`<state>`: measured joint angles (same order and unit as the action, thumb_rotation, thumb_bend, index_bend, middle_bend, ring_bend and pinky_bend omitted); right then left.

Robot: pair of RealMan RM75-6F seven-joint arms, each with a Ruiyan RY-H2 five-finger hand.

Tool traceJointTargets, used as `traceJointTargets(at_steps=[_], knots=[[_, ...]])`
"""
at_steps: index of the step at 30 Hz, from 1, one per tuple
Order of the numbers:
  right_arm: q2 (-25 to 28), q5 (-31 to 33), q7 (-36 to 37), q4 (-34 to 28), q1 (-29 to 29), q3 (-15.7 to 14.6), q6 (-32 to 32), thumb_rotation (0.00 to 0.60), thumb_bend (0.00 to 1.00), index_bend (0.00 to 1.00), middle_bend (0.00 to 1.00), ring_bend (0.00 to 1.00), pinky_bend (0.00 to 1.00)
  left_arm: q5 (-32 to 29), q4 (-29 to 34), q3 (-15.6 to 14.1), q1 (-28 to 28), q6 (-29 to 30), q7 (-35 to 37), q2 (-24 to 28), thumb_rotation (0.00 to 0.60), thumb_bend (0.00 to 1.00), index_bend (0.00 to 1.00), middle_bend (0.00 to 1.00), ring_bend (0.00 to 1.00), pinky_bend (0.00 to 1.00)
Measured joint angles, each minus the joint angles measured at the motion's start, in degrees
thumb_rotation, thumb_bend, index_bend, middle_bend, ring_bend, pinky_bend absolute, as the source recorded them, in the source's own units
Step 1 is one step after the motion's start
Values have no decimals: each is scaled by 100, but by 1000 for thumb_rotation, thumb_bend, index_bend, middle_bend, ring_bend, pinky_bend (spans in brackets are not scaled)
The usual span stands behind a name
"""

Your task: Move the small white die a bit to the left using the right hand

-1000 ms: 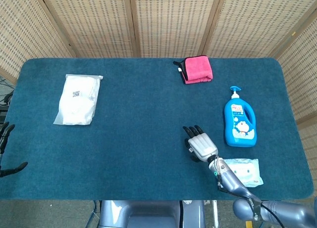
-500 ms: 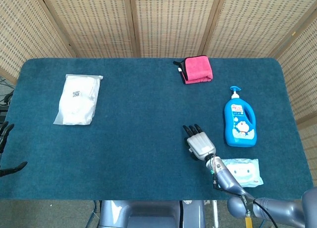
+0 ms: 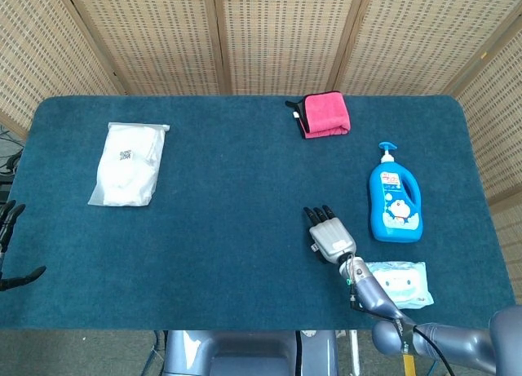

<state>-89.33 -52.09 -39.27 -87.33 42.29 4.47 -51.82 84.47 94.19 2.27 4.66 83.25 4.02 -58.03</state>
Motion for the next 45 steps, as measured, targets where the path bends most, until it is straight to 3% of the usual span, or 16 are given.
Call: traceJointTargets(at_steps=[9,15,23,28,30,33,35,45], knots=[[13,-38,279,-31,17,8,27,600,413,520,0,0,0,-23,12,3,9,-15,-39,-11,600,0,0,0,0,0],[280,-58,510,-433,29,209,-29,600,414,520,0,0,0,-23,20,3,6,-8,-9,2,600,0,0,0,0,0],[1073,-4,422,-1598,161,738,-403,600,414,520,0,0,0,19,21,-7,-20,47,91,38,600,0,0,0,0,0],[1572,496,94,-2254,349,1115,-694,600,414,520,0,0,0,53,5,-14,-45,94,203,75,600,0,0,0,0,0],[1658,732,14,-2395,420,1227,-779,600,394,470,0,0,0,59,-1,-13,-50,106,241,89,600,0,0,0,0,0],[1787,1091,-100,-2567,540,1376,-899,600,197,153,0,0,0,62,-10,-10,-54,115,291,106,600,0,0,0,0,0],[1851,1268,-147,-2652,619,1447,-988,600,125,35,0,0,0,60,-17,-6,-55,117,323,116,600,0,0,0,0,0],[1969,1248,-20,-2748,661,1423,-1252,600,131,42,0,0,0,71,-41,-6,-54,113,396,145,600,0,0,0,0,0]])
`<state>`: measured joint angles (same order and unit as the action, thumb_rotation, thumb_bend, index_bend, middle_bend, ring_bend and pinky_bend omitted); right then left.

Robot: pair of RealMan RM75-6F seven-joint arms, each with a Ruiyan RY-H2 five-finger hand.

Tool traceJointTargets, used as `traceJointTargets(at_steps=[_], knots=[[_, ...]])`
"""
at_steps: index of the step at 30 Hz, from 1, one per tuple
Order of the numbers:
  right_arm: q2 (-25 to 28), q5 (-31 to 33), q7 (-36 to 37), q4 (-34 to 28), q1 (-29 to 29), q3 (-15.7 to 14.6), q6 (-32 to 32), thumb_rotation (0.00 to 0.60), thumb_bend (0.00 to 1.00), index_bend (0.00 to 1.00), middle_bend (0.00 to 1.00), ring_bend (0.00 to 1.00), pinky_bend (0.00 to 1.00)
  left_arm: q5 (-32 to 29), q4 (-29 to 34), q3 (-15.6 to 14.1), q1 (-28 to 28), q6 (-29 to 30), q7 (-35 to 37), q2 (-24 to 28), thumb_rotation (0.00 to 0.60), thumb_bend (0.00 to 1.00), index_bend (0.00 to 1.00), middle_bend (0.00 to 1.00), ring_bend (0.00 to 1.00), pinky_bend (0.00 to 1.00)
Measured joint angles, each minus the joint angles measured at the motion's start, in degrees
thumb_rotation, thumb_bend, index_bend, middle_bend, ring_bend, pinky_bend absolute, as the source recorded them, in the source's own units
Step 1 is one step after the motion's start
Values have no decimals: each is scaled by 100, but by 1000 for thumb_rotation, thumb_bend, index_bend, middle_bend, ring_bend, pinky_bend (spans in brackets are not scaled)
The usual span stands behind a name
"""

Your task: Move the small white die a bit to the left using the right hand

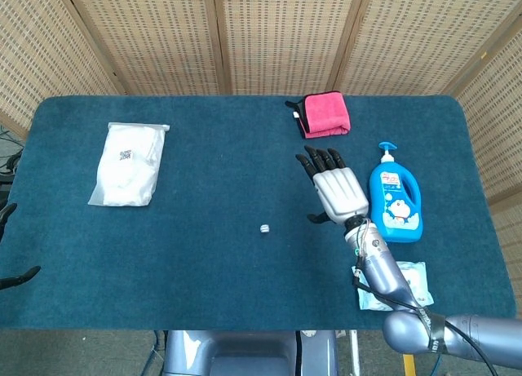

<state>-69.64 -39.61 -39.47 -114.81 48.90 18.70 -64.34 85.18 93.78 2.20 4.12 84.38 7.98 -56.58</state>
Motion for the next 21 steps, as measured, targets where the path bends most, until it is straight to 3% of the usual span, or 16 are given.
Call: traceJointTargets(at_steps=[6,12,16,21], knots=[[206,-511,239,-111,-243,-137,-145,600,131,63,0,0,0,0,-2,-1,-5,6,21,7,600,0,0,0,0,0],[389,-1880,853,77,-832,-578,-508,600,109,63,0,0,0,19,2,-11,-25,46,-8,-8,600,0,0,0,0,0],[395,-3139,1609,603,-1438,-1054,-1067,600,80,63,0,0,0,44,5,-15,-37,84,-66,-35,600,0,0,0,0,0],[174,-4256,2819,1648,-2190,-1559,-2010,600,41,63,0,0,0,77,21,-22,-53,138,-183,-79,600,0,0,0,0,0]])
